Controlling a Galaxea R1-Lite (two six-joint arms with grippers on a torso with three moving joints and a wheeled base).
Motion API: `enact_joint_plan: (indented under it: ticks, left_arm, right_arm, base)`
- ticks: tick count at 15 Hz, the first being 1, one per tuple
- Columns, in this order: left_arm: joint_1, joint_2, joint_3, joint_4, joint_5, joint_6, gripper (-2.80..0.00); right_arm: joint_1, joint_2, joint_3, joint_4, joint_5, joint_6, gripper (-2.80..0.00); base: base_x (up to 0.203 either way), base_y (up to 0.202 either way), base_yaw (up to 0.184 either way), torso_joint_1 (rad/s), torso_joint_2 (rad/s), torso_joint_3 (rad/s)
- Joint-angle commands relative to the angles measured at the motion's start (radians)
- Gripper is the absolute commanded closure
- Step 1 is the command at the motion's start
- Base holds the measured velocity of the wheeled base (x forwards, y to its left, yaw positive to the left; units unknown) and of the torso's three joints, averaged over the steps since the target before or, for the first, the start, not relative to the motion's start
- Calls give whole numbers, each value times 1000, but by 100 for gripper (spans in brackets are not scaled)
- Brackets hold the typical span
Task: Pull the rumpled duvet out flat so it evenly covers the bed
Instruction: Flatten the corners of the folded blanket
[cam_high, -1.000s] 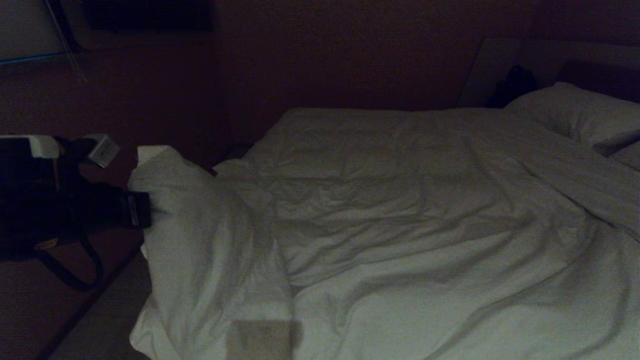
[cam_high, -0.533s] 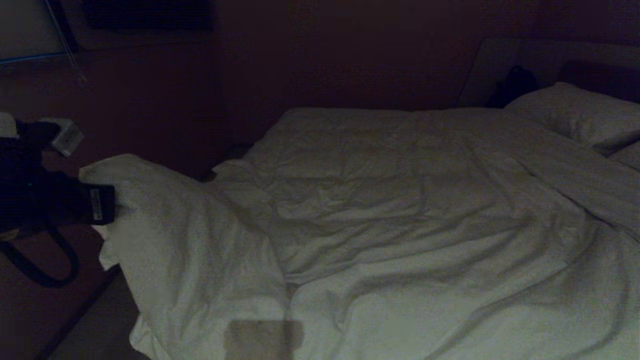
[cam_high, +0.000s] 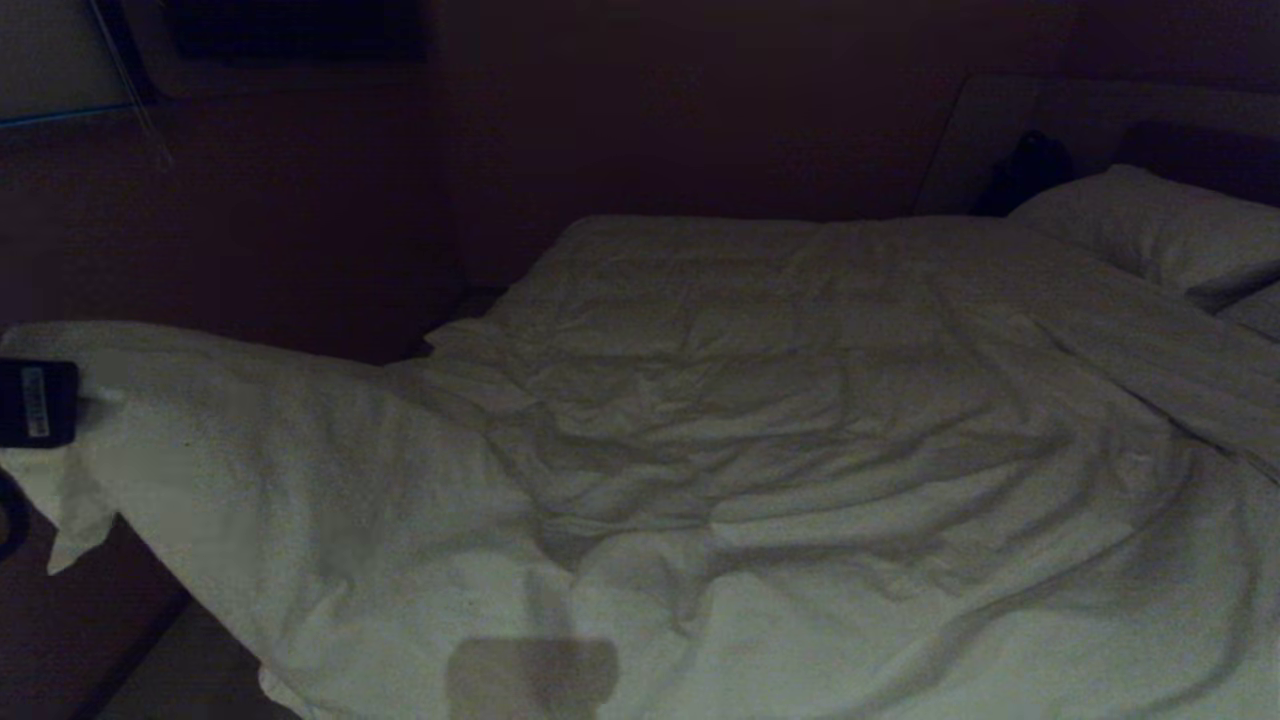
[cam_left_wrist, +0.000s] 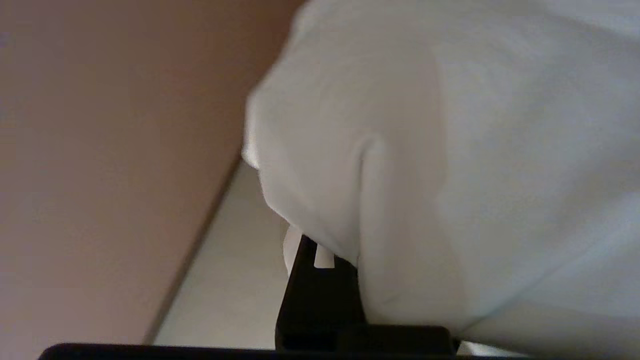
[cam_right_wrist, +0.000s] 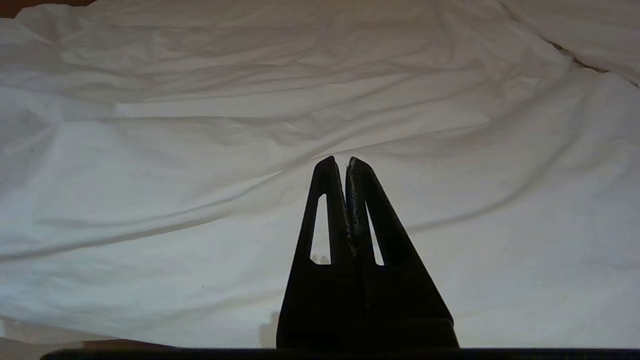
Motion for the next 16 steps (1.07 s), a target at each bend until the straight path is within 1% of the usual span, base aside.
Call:
enact_joint_plan:
  ticks: [1, 2, 3, 5, 8, 10, 12, 16]
  left_arm:
    - [82, -5, 1, 13, 2, 29, 0]
    - [107, -9, 2, 22, 2, 48, 0]
    - [146, -17, 10, 30, 2, 65, 0]
    - [213, -56, 52, 40, -4, 110, 0]
    - [281, -122, 118, 43, -7, 152, 0]
    - [297, -144, 149, 66, -8, 159, 0]
    - [298, -154, 152, 133, -8, 154, 0]
    - [300, -154, 159, 143, 5, 148, 0]
  right_arm:
    - [0, 1, 0, -1, 0, 0, 0]
    - [0, 1, 0, -1, 0, 0, 0]
    - [0, 1, 0, -1, 0, 0, 0]
    - [0, 1, 0, -1, 0, 0, 0]
    - [0, 1, 0, -1, 0, 0, 0]
    - [0, 1, 0, -1, 0, 0, 0]
    - [0, 1, 0, -1, 0, 0, 0]
    - [0, 1, 0, -1, 0, 0, 0]
  base:
    - [0, 0, 0, 0, 0, 0]
    - [0, 0, 0, 0, 0, 0]
    - [0, 0, 0, 0, 0, 0]
    - [0, 0, 0, 0, 0, 0]
    - [0, 0, 0, 0, 0, 0]
    - [0, 0, 0, 0, 0, 0]
    - [0, 0, 0, 0, 0, 0]
    - [0, 0, 0, 0, 0, 0]
